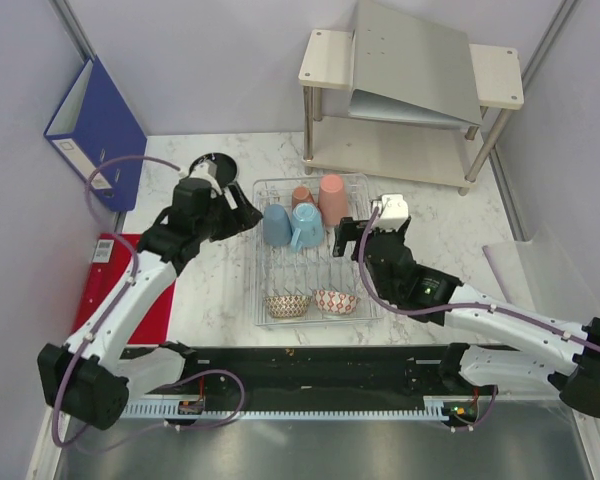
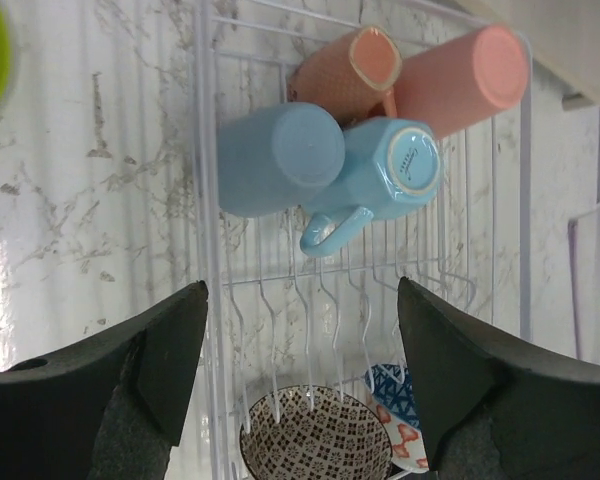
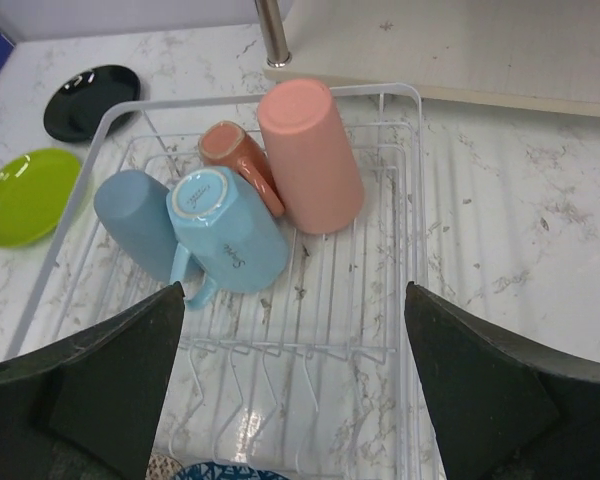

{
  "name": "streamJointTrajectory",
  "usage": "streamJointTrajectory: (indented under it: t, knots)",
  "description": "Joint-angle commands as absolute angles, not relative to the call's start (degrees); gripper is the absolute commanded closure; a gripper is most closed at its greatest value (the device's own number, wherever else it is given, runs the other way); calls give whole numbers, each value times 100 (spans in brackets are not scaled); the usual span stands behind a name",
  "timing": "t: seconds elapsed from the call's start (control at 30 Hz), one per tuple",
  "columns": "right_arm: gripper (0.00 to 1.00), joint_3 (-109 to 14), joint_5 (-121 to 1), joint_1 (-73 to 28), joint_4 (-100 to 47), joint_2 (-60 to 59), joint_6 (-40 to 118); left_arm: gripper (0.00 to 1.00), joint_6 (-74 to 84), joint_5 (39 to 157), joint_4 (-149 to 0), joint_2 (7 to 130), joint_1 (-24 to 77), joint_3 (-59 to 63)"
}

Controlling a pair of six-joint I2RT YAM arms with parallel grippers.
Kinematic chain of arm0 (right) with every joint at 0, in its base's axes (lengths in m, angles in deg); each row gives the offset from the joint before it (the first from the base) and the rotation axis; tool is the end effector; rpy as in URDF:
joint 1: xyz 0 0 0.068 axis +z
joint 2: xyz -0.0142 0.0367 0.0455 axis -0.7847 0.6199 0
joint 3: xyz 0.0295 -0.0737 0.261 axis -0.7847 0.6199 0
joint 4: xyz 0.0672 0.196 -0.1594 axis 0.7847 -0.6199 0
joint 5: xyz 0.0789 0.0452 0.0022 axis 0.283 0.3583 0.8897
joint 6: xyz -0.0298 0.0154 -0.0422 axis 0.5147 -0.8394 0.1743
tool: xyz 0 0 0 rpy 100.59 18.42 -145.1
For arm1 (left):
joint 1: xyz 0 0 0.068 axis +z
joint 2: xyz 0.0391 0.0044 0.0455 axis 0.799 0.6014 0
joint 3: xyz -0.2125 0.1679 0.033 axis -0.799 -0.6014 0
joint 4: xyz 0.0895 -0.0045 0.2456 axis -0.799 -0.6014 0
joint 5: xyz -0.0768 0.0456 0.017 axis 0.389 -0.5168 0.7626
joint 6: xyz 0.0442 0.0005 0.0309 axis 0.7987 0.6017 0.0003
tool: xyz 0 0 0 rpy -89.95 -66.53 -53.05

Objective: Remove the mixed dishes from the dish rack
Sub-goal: Place the plate at the center of the board, then pick up the cup from the dish rack.

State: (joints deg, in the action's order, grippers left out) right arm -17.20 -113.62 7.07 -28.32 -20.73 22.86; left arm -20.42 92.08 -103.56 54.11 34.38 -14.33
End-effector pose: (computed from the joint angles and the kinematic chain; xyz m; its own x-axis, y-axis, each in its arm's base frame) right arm 0.1449 0.1893 0.3082 -0.2368 0.1333 -0.9624 -0.1571 0.9723 0.1733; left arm 0.2225 -0.0766 0.3233 -0.6143 -0.4311 -0.6609 -0.0286 0.8492 -0.5274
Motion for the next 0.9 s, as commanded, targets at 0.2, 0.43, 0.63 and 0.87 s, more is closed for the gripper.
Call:
streamJointTrajectory:
  t: [0.2, 0.43, 0.63, 0.87]
  knots:
    - [2, -2623, -10816, 245, -3414, -1618, 1752, 21, -638, 9622, -10184, 7350, 2245, 67]
    - [2, -2448, -10851, 157, -3450, -1845, 1822, 23, 21, 9235, -10368, 8124, 1665, 533]
    - [2, -2272, -10904, 131, -3450, -2065, 1928, 27, 320, 9164, -10606, 8519, 1647, 727]
    - [2, -2053, -10966, 113, -3458, -2286, 2007, 28, 594, 8900, -10764, 8827, 1629, 788]
